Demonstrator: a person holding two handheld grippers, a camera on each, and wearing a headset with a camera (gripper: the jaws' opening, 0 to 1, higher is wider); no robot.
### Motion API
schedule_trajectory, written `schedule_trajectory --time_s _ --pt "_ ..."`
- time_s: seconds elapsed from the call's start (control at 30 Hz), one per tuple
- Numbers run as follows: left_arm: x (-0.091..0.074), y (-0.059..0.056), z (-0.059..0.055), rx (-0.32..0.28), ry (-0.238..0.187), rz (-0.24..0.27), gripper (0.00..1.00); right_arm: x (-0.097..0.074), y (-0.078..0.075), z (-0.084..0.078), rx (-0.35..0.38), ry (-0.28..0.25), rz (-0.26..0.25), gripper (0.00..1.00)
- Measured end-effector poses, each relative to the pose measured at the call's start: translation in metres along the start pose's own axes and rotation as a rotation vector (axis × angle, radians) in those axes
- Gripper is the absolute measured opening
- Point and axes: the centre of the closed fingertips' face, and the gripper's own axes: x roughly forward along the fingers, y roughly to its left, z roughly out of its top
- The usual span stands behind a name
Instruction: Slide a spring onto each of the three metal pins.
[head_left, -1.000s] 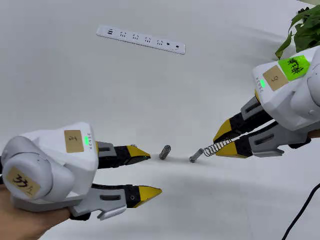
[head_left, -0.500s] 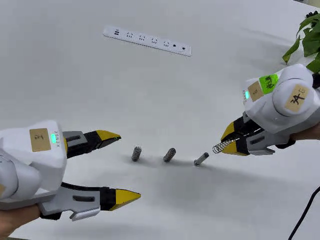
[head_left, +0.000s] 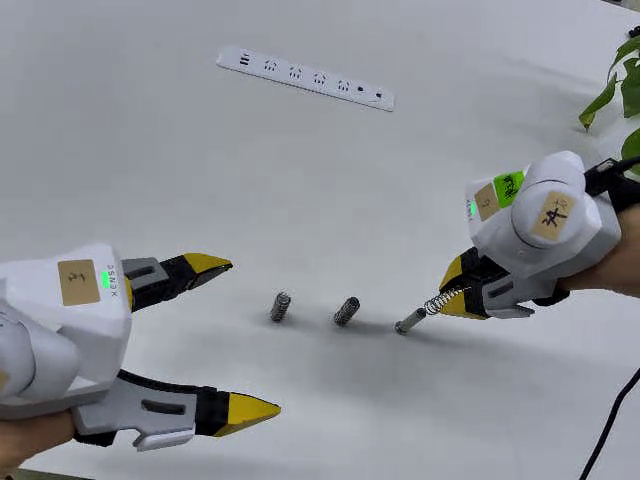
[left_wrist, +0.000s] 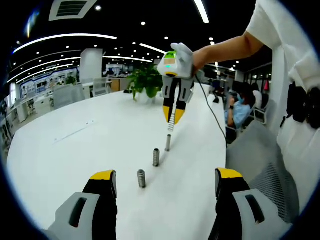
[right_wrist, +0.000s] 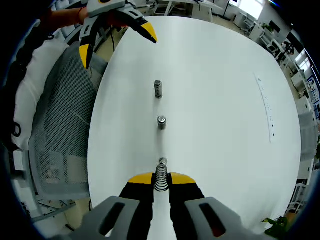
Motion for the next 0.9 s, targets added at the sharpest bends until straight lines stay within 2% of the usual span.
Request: schedule_trajectory --time_s 0.33,0.9 --pt "0.002 -0.005 0.000 -0.011 0.003 -0.003 0.82 0.006 -0.001 -0.003 -0.003 0.012 0.013 0.12" --pt "0.003 -0.007 -0.001 -0.027 -0.003 -0.009 0.80 0.017 -0.003 -0.004 0.002 0.014 0.028 0.12"
